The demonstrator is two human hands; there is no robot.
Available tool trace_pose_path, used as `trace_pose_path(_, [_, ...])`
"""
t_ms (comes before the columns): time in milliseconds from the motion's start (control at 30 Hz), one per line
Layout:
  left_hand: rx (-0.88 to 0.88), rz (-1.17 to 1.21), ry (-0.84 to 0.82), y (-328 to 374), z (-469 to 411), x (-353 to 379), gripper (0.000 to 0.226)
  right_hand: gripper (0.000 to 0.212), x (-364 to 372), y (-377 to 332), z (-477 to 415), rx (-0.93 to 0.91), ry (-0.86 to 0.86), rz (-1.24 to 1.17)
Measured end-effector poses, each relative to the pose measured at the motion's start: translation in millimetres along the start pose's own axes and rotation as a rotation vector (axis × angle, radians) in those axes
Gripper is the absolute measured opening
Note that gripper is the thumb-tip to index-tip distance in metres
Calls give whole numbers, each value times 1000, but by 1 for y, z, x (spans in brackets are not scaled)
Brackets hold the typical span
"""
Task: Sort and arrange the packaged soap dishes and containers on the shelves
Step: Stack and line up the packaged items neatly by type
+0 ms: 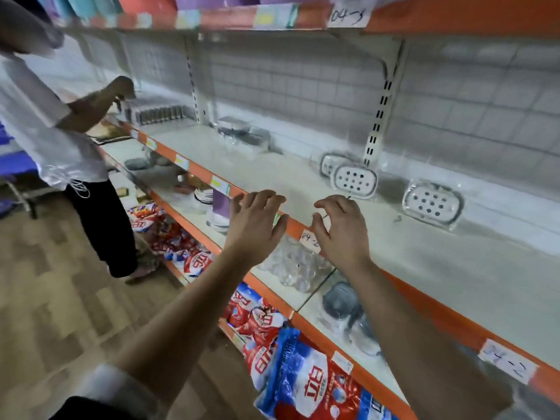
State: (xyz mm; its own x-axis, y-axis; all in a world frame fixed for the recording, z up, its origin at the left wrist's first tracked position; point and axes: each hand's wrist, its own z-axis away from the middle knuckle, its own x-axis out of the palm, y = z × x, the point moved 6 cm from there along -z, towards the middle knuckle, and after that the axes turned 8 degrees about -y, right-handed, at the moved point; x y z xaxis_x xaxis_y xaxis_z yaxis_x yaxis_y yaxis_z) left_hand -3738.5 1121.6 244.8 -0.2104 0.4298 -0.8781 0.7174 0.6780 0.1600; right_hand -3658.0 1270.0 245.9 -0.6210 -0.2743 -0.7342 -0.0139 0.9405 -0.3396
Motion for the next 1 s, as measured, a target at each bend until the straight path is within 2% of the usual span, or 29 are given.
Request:
trace_pose_path(300, [-51, 35, -38, -122, -81, 41, 36, 18, 108, -13, -111, -11, -37, 12])
trace_pose_path(467, [5, 53, -32, -196, -127, 61, 35, 18, 162, -22, -164, 32, -4, 37])
trace_pose_path(667, [110, 103, -70, -287, -186, 79, 33, 17, 229, -40, -221, 170, 49, 92])
trace_pose_path(833, [157, 153, -129, -338, -232, 99, 34, 19, 269, -45, -255, 231, 41, 157])
trace_pose_path(1000, [216, 171, -153, -371, -271, 128, 36, 20, 302, -19, -289, 310, 26, 154])
